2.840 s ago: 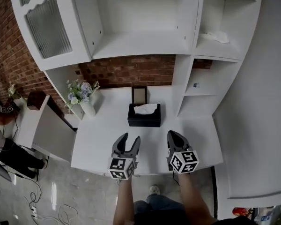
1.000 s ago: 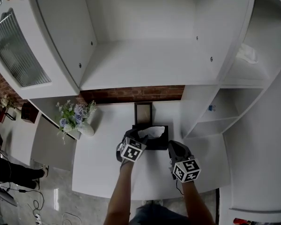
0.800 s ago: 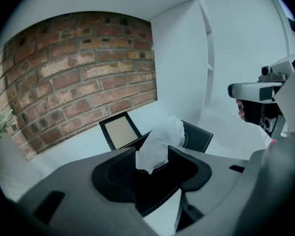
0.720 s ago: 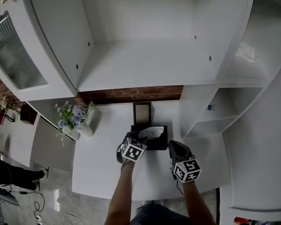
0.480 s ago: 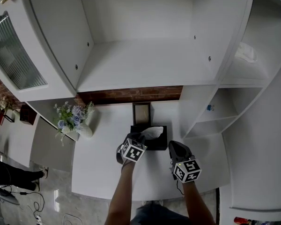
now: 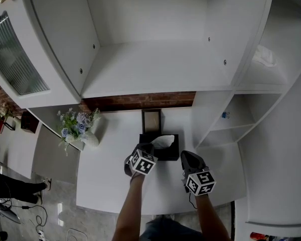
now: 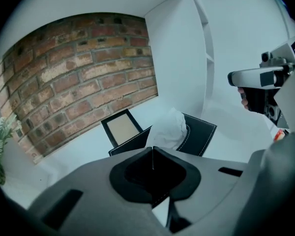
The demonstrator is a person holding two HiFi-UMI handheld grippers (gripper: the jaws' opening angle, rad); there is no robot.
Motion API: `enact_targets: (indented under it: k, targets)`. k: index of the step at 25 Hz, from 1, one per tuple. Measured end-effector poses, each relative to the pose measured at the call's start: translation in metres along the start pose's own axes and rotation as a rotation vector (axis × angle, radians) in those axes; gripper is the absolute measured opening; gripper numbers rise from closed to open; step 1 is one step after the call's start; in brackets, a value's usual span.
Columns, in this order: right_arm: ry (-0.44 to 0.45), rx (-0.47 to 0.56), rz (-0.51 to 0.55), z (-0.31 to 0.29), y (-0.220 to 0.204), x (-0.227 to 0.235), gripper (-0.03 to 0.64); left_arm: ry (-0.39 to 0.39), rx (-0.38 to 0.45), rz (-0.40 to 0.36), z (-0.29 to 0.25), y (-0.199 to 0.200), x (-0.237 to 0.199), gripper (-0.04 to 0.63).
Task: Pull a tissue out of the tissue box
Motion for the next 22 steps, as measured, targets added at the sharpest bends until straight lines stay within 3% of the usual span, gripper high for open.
enact_targets:
  k: [9,22]
  targets:
    - [-0.002,0.008,-0.008,0.005,0.000,-0.001,0.000,0.032,0.103,0.137,0.013,0.002,-0.006,0.011]
    - [0.004,0.028,-0.007,0.012,0.005,-0.010,0.000,0.075,0.254,0.205,0.050,0.024,-0.017,0.011]
Point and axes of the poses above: the fingertips, and each gripper's own axes: z backward along the fingers, x to its right, y out of its top, the point moved 6 cm from there along z, backward along the fingers, and after that the axes turned 12 degrees about y, right-handed, at the moved point
